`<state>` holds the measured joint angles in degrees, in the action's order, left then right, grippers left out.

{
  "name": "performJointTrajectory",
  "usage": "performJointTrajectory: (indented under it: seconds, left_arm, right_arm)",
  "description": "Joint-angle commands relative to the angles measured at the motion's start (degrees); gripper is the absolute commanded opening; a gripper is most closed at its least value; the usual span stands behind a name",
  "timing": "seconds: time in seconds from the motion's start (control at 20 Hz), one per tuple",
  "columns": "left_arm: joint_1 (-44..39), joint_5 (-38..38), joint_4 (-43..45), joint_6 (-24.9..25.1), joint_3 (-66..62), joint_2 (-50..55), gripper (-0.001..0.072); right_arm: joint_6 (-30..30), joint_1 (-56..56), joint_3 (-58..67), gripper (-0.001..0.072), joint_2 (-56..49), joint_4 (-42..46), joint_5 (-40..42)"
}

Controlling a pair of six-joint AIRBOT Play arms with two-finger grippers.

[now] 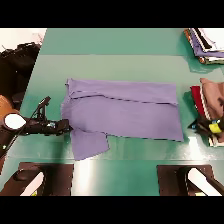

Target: Fold the shirts.

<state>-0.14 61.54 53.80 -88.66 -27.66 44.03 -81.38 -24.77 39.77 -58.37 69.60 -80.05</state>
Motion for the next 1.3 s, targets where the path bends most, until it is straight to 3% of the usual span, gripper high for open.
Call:
performJointTrajectory:
  seconds: [0.0, 0.2, 0.3, 0.35, 0.4, 0.45, 0.5, 0.65, 0.8, 1.05, 1.15, 1.25]
  left_arm:
    - [0.0, 0.55, -0.2, 0.63, -1.51, -0.04, 0.003]
    - [0.0, 0.63, -0.2, 0.63, -1.51, -0.04, 0.0031]
    - [0.0, 0.66, -0.15, 0.66, -1.51, -0.04, 0.003]
    - [0.0, 0.68, -0.15, 0.66, -1.51, -0.04, 0.003]
    - [0.0, 0.96, -0.02, 0.66, -1.53, -0.04, 0.003]
    - [0.02, 1.7, 0.15, 0.66, -1.64, -0.07, 0.0028]
    - [0.0, 2.67, 0.44, 0.63, -2.1, -0.07, 0.0028]
    - [0.0, 5.92, 5.64, -1.84, -4.15, -5.11, 0.0027]
    - [0.0, 15.19, 10.12, -4.74, -4.72, -12.9, 0.0027]
    - [0.0, 32.2, 2.97, -9.05, -5.73, -23.1, 0.0028]
    - [0.02, 30.16, 1.99, -8.87, -8.76, -22.69, 0.0028]
    - [0.0, 23.21, 4.26, -6.67, -12.02, -19.3, 0.0028]
  right_arm:
    - [1.66, -5.16, -8.59, 0.045, -1.92, -5.44, -0.98]
    - [1.7, 0.79, -9.33, 0.044, -6.49, -7.06, 2.4]
    - [1.7, 4.07, -8.17, 0.0302, -7.61, -6.88, 4.28]
    - [1.7, 5.18, -7.54, 0.0302, -7.58, -6.86, 5.09]
    - [1.73, 6.1, -6.84, 0.02, -7.17, -6.8, 5.22]
    - [1.75, 6.75, -6.12, 0.0053, -6.43, -6.38, 4.98]
    - [1.75, 7.26, -5.38, 0.0017, -5.25, -6.05, 4.68]
    - [1.75, 8.63, -2.99, 0.0016, 0.57, -1.16, 1.75]
    - [1.75, 8.59, -1.4, 0.0016, 7.43, 1.16, -3.48]
    - [0.92, 8.57, -1.05, 0.0014, 19.65, 2.47, -12.96]
    - [-0.26, 8.63, -0.5, 0.0013, 22.12, 2.29, -12.61]
    - [-0.26, 8.66, 2.03, 0.0013, 20.5, 2.14, -11.5]
